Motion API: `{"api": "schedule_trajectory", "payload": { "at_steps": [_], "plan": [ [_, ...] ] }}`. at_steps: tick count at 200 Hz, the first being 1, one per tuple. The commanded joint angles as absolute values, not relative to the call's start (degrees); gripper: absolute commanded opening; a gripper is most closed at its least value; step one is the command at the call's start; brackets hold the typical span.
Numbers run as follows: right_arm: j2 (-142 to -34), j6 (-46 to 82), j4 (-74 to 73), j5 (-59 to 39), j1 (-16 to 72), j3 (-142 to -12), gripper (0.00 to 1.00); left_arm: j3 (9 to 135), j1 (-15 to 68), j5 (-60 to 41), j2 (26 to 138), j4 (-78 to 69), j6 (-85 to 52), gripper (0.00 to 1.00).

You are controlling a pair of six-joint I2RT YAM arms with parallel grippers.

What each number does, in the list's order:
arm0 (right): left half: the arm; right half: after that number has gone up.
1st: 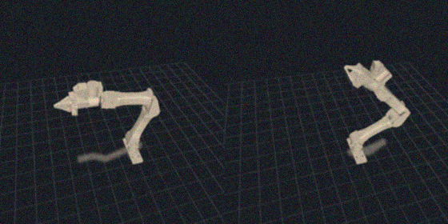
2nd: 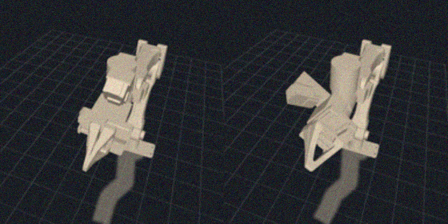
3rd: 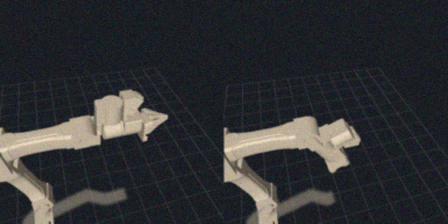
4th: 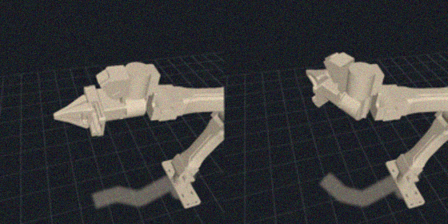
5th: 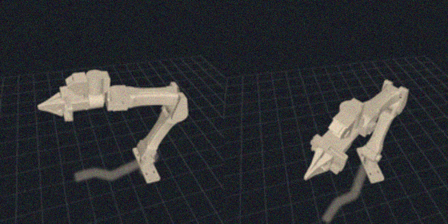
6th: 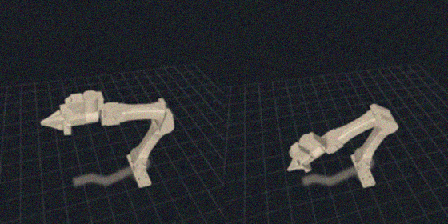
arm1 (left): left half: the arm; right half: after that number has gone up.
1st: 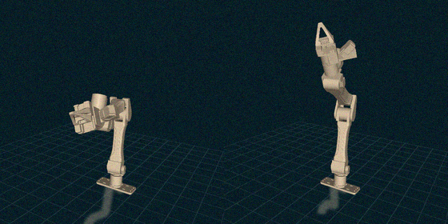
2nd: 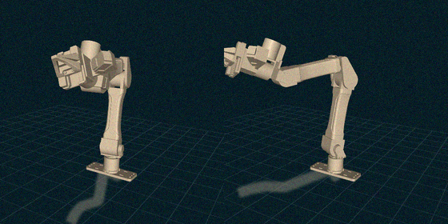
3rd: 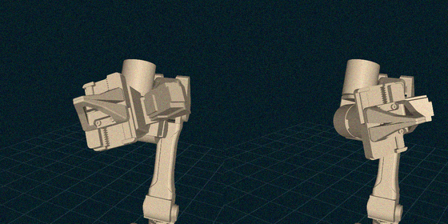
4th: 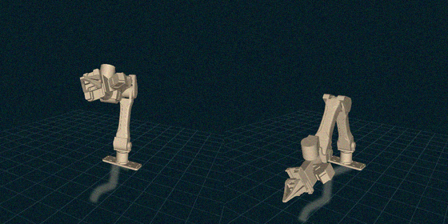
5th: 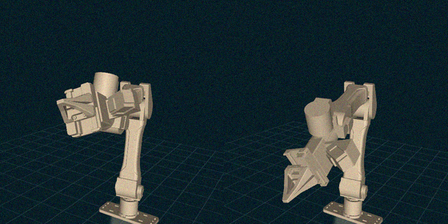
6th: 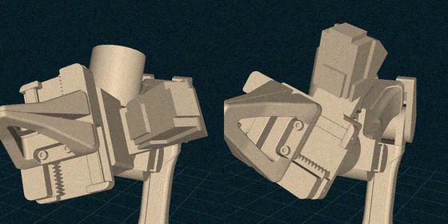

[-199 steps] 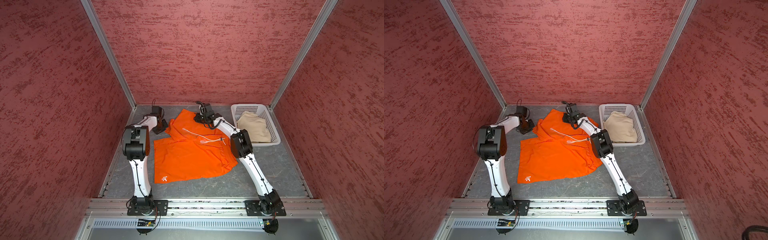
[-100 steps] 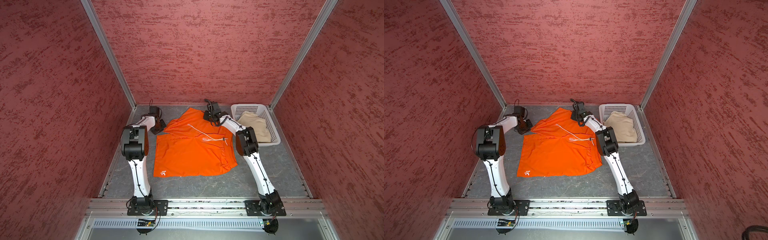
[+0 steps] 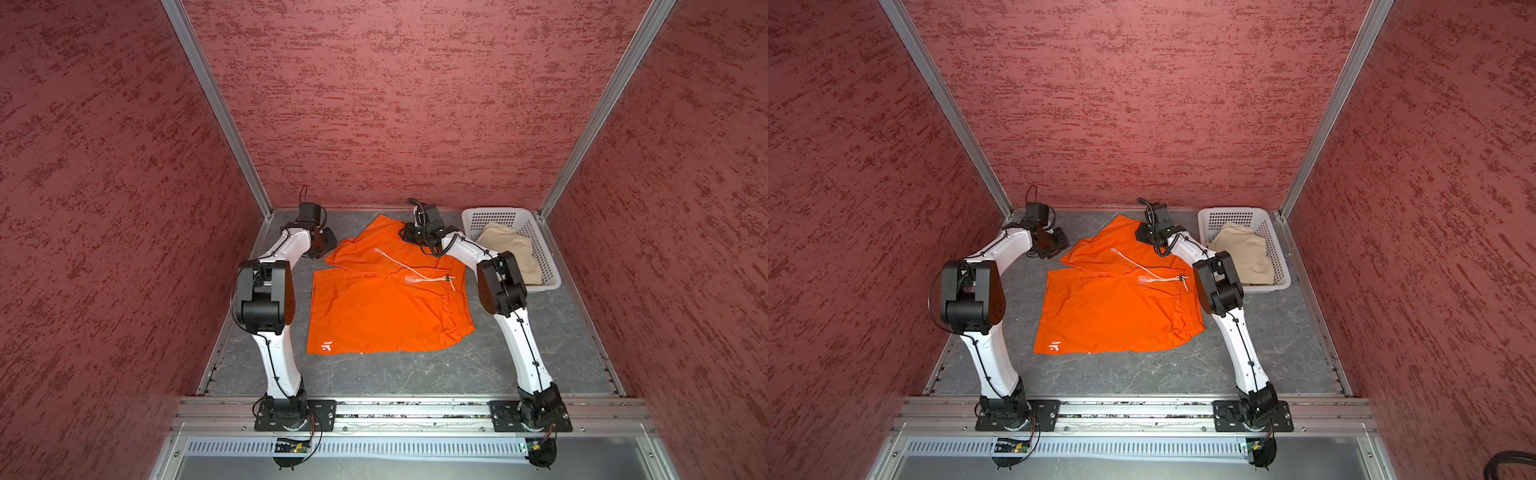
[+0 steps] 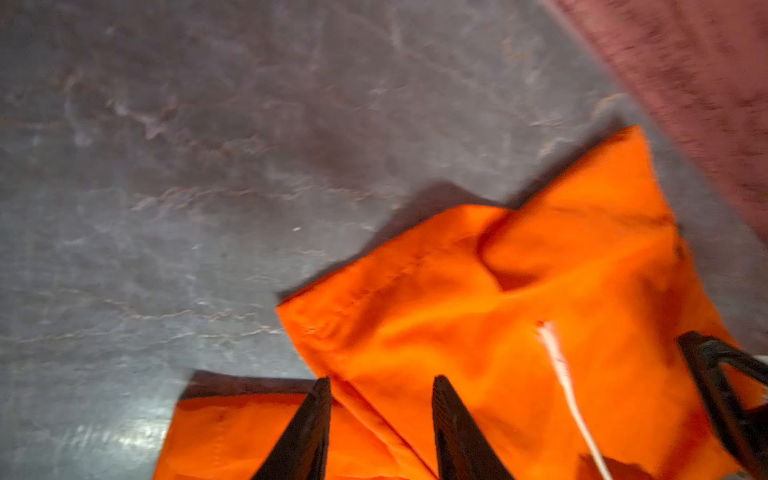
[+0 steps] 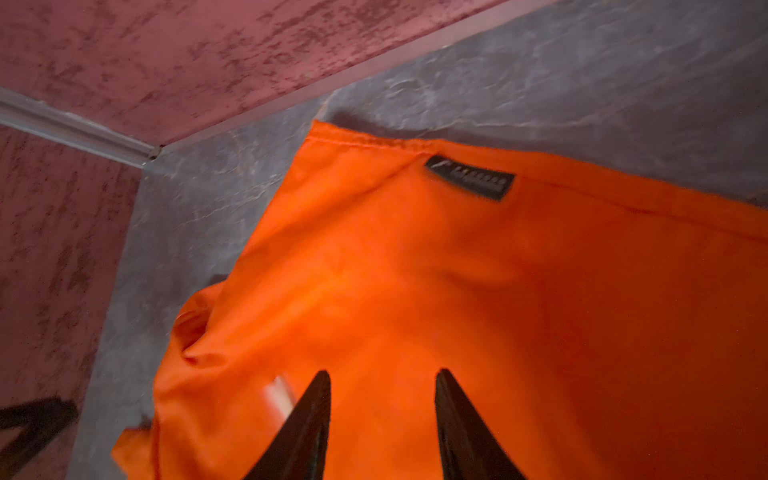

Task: Fold and stack the shorts

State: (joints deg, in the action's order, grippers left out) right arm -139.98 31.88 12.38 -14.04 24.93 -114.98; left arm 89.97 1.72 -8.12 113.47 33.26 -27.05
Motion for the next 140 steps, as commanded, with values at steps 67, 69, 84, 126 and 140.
{"api": "schedule_trajectory", "payload": {
  "at_steps": [67, 69, 84, 126, 140],
  "plan": [
    [-140.73, 29.85, 11.39, -18.75, 28.59, -117.44, 0.43, 105.62, 9.49, -11.12, 127.89, 36.36, -27.08, 0.36],
    [-140.72, 29.94, 11.48, -18.75, 28.57, -117.32, 0.43, 105.71, 9.49, -11.04, 128.19, 36.56, -27.12, 0.36],
    [-140.73, 30.15, 12.37, -18.47, 28.56, -116.1, 0.43, 106.02, 9.44, -9.92, 129.99, 37.64, -27.07, 0.35],
    [-139.75, 29.97, 13.51, -16.44, 28.48, -110.9, 0.44, 100.65, 7.51, -7.67, 129.62, 37.63, -27.28, 0.33],
    [-139.58, 30.14, 15.23, -14.27, 28.1, -109.69, 0.43, 97.74, 6.38, -7.1, 128.24, 37.08, -27.42, 0.33]
  ]
}}
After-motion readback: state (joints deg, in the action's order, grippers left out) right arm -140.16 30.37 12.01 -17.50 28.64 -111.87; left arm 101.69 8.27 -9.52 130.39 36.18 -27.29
